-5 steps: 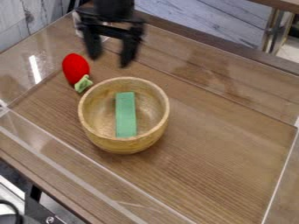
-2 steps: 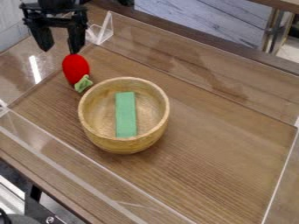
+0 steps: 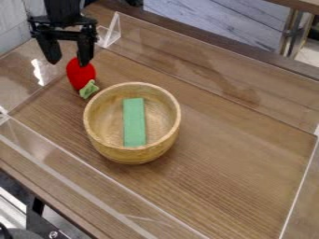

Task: Move the red fruit to the right

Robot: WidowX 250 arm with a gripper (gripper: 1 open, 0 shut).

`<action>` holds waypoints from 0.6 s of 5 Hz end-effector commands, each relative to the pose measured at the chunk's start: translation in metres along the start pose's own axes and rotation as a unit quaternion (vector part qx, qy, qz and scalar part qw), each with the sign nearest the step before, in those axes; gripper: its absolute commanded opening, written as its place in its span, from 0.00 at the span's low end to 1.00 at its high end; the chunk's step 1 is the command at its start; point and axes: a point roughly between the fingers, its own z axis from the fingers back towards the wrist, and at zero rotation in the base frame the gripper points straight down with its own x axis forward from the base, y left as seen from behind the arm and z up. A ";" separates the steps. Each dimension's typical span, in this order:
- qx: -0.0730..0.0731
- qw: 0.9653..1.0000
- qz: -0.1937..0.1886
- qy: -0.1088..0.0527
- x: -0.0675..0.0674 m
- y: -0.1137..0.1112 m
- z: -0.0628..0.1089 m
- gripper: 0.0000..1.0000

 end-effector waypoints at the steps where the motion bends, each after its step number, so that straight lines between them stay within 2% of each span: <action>1: 0.003 1.000 0.004 -0.031 0.014 -0.002 0.012 1.00; 3: 0.004 0.999 0.013 -0.030 0.027 0.001 0.004 1.00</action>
